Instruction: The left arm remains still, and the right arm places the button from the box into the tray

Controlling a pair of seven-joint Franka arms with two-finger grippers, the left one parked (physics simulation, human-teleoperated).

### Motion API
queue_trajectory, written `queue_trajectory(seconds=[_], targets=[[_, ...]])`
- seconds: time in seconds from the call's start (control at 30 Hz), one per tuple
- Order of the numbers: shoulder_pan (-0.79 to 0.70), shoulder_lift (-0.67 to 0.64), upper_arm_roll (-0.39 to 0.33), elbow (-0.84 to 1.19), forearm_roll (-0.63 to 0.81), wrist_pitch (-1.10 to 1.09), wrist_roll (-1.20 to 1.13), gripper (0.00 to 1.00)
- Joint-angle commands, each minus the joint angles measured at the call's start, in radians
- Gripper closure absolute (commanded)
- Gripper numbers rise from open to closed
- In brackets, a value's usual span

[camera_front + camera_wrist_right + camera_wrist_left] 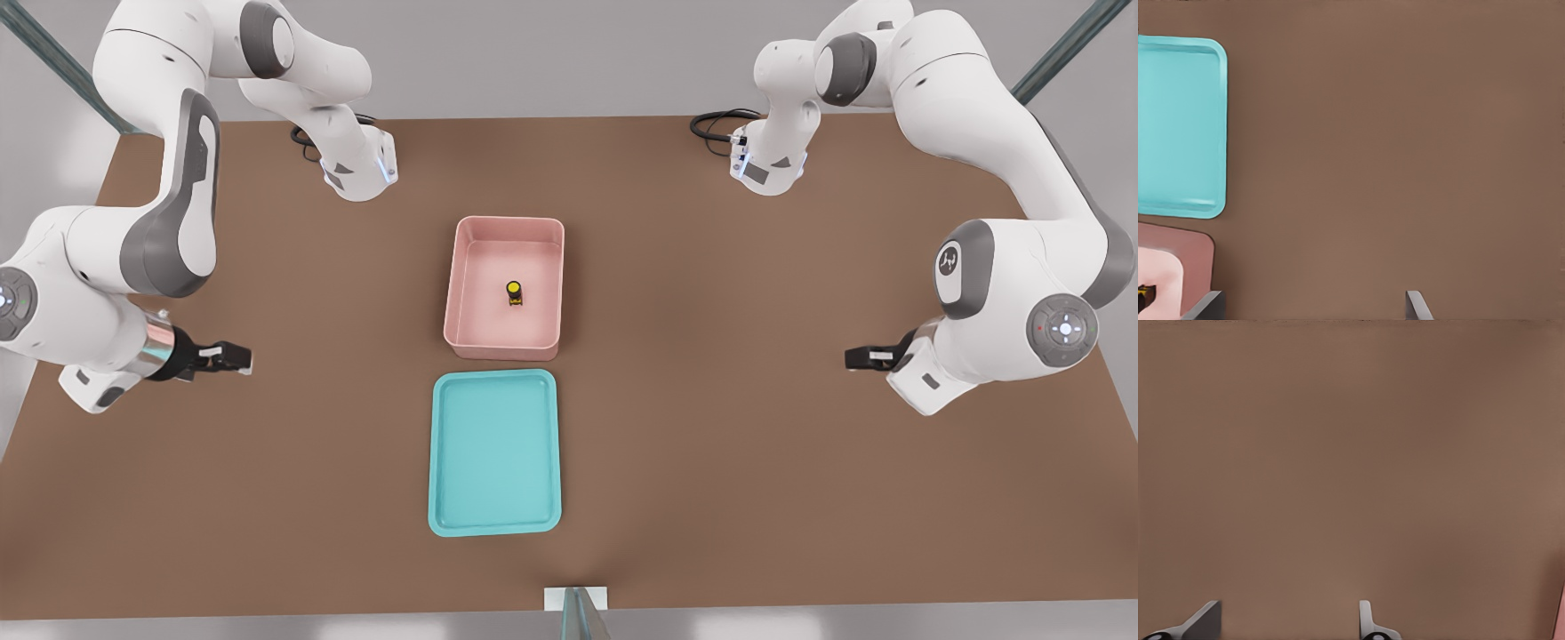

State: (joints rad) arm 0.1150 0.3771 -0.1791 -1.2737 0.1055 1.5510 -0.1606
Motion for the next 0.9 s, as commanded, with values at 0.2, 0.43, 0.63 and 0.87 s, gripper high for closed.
queue_trajectory(seconds=[0.2,0.43,0.63,0.87], targets=[[0.233,0.02,0.121,0.031,-0.047,0.092,0.093,0.0],[0.347,0.069,0.351,-0.006,0.053,0.06,0.663,0.0],[0.353,0.005,0.661,-0.496,-0.231,0.503,1.181,0.0],[0.397,-0.027,0.578,-0.766,-0.251,0.8,1.323,0.0]])
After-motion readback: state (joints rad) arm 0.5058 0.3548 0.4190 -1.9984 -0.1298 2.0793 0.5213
